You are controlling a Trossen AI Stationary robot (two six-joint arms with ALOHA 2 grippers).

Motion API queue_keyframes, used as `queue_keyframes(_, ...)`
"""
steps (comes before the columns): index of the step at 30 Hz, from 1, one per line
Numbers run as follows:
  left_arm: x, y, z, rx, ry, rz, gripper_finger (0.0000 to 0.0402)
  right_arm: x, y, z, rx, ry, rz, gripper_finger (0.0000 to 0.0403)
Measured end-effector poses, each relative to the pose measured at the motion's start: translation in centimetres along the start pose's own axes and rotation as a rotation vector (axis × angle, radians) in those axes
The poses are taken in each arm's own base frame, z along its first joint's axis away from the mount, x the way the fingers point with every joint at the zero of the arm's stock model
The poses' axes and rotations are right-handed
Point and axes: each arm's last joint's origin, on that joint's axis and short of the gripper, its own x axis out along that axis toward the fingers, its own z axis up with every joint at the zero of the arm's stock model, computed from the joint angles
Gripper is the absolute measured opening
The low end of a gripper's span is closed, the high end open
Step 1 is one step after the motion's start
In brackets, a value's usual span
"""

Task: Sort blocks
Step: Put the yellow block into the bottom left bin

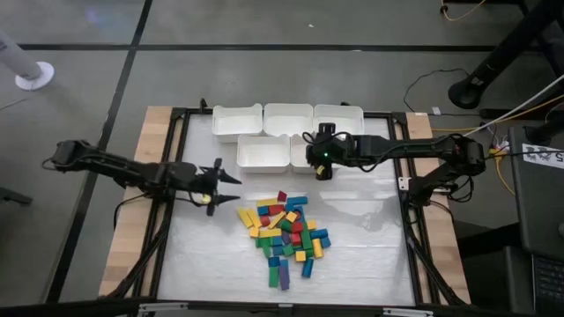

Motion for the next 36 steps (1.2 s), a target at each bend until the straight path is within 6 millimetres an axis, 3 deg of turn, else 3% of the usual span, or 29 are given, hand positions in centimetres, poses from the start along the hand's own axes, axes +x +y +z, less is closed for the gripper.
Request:
queue_keyframes(12, 2.9, -1.2, -2.5, 0.195, 0.240, -0.077, 0.0224, -0.1, 0.6, 0.2, 0.131, -0.067, 0.197, 0.0248)
queue_keyframes(36, 5.2, -2.0, -5.7, 0.175, 0.387, -0.225, 0.0224, -0.1, 0.6, 0.2, 0.134, -0.074, 0.219, 0.0248)
